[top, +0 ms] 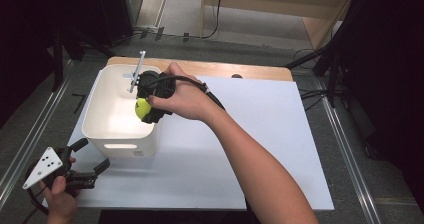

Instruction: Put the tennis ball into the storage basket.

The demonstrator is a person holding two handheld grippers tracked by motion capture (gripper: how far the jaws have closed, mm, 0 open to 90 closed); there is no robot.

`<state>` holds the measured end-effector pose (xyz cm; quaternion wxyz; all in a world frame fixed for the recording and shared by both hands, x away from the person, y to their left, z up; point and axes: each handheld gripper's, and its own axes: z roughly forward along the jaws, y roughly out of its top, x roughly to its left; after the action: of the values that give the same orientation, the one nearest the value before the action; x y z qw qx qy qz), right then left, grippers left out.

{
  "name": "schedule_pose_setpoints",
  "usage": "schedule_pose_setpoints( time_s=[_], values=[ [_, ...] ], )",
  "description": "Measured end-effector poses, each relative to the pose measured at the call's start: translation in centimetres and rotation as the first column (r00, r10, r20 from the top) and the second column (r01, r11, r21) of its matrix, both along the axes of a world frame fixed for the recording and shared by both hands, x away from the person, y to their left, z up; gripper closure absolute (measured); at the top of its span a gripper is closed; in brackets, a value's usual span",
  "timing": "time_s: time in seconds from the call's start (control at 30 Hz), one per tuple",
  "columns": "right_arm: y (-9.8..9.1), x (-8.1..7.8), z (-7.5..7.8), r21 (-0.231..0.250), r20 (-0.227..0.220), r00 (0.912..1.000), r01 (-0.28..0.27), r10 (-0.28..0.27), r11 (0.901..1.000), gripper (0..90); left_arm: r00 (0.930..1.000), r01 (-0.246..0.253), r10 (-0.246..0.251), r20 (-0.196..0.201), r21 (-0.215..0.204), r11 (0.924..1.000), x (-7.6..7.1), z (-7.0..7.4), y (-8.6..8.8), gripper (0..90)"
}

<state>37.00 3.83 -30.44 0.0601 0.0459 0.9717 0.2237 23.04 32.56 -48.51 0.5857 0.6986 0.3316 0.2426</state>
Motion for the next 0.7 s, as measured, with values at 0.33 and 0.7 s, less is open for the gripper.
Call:
schedule_pose_setpoints(
  time_s=[0.33,0.7],
  values=[
    [1.1,-0.1,-0.1,-0.004,-0.006,1.0,-0.005,0.005,1.0,24.0,1.0,0.0,0.0,0.002,-0.003,1.0,0.0,0.0,0.0,0.0],
    [1.8,0.1,-0.5,-0.006,-0.009,0.9999,-0.005,0.005,1.0,24.0,1.0,0.001,-0.001,0.002,0.0,1.0,0.0,0.0,0.0,0.0]
  ],
)
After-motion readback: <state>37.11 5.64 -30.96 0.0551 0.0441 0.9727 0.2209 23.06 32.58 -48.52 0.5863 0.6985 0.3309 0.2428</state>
